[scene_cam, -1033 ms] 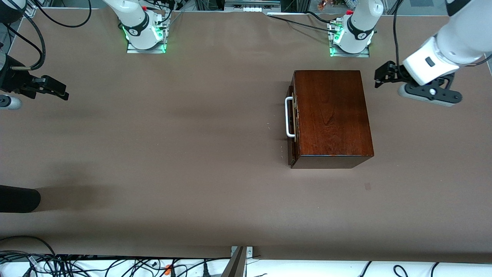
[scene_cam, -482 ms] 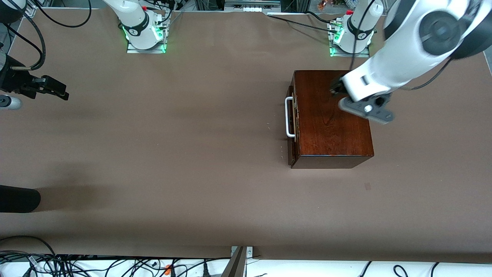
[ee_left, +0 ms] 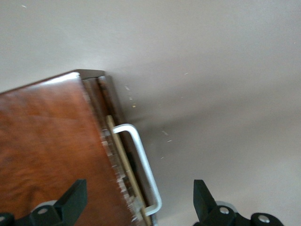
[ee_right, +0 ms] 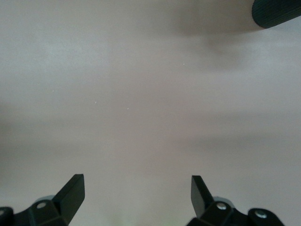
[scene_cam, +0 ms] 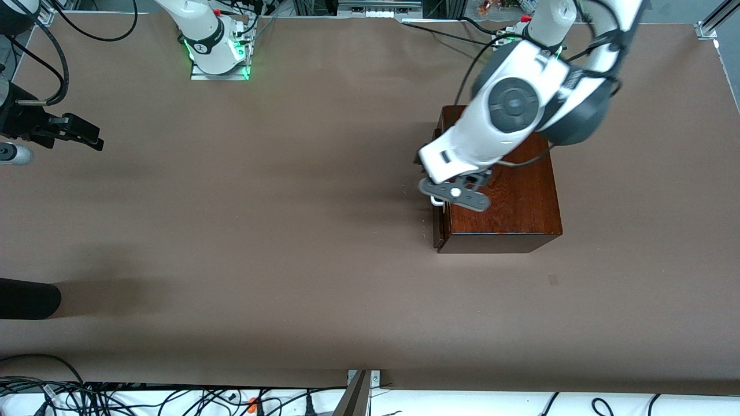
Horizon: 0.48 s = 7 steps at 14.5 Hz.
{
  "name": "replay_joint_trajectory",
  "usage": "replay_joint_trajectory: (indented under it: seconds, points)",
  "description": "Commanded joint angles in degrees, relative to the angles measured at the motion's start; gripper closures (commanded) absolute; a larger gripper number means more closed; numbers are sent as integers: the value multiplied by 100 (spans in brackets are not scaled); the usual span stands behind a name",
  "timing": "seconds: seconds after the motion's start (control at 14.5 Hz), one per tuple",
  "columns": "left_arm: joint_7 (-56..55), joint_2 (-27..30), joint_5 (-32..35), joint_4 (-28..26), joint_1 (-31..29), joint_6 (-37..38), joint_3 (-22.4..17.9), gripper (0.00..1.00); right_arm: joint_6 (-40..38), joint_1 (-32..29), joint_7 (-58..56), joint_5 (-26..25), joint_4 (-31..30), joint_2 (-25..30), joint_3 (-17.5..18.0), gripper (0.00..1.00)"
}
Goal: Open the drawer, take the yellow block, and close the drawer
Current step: 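Lower the left gripper and hook it onto the drawer handle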
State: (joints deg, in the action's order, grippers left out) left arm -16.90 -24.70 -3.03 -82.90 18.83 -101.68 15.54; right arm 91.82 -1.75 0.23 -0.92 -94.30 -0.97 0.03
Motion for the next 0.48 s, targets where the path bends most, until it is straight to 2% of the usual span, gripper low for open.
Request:
replay_joint_trajectory:
  seconds: [0.0,0.41]
  points:
    - [-208,-298,126,205,235,-36,-34,0,-59,-80,-76,92,52,-8,50,0]
    - [-883,-501,486,-111,525,-133,-42,0,-67,-71,-76,92,52,-8,50,0]
